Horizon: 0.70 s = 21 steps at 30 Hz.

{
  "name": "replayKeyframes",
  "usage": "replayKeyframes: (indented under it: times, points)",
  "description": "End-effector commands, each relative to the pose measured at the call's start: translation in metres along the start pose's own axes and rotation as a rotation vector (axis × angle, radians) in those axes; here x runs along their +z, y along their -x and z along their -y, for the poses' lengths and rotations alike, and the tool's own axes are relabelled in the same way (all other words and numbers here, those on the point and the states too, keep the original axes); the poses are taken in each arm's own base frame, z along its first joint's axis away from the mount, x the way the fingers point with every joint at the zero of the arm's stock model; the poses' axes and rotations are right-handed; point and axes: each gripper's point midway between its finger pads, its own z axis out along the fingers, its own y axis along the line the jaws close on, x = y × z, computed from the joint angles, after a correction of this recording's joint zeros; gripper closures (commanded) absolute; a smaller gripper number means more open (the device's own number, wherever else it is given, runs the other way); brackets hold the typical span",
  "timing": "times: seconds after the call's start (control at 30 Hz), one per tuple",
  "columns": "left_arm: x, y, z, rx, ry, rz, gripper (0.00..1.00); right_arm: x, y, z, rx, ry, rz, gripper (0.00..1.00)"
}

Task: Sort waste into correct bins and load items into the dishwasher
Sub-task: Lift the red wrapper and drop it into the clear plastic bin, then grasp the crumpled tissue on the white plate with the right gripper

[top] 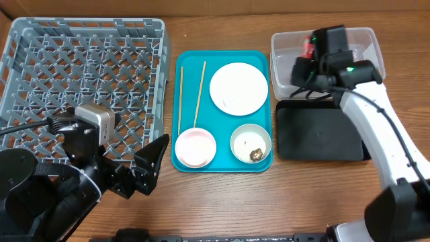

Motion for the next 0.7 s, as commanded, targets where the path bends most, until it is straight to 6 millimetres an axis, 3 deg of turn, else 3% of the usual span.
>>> replayKeyframes:
  times: [0.0, 0.03, 0.07, 0.23, 0.37, 0.5, 0.67]
  points:
    - [-0.001, 0.001, -0.001, 0.023, 0.01, 0.006, 0.0, 0.015, 0.003, -0.01, -0.003, 0.073, -0.034, 0.55]
    - [-0.001, 0.001, -0.001, 0.023, 0.01, 0.006, 0.0, 0.015, 0.003, -0.013, -0.045, 0.091, -0.03, 0.33]
    - [-0.001, 0.001, -0.001, 0.023, 0.01, 0.006, 0.0, 0.011, 0.004, -0.019, -0.089, 0.116, -0.029, 0.28]
    - [-0.001, 0.001, -0.001, 0.023, 0.01, 0.006, 0.0, -0.026, -0.001, -0.067, -0.228, 0.296, 0.0, 0.26]
    - [-0.001, 0.001, -0.001, 0.023, 0.01, 0.006, 0.0, -0.035, -0.031, -0.106, -0.32, 0.352, -0.043, 0.28]
    - [-0.001, 0.001, -0.001, 0.023, 0.01, 0.006, 0.0, -0.02, -0.063, -0.129, -0.415, 0.296, -0.079, 0.28]
    - [-0.001, 0.001, -0.001, 0.023, 0.01, 0.005, 0.0, 0.024, -0.083, -0.143, -0.514, 0.146, -0.065, 0.24]
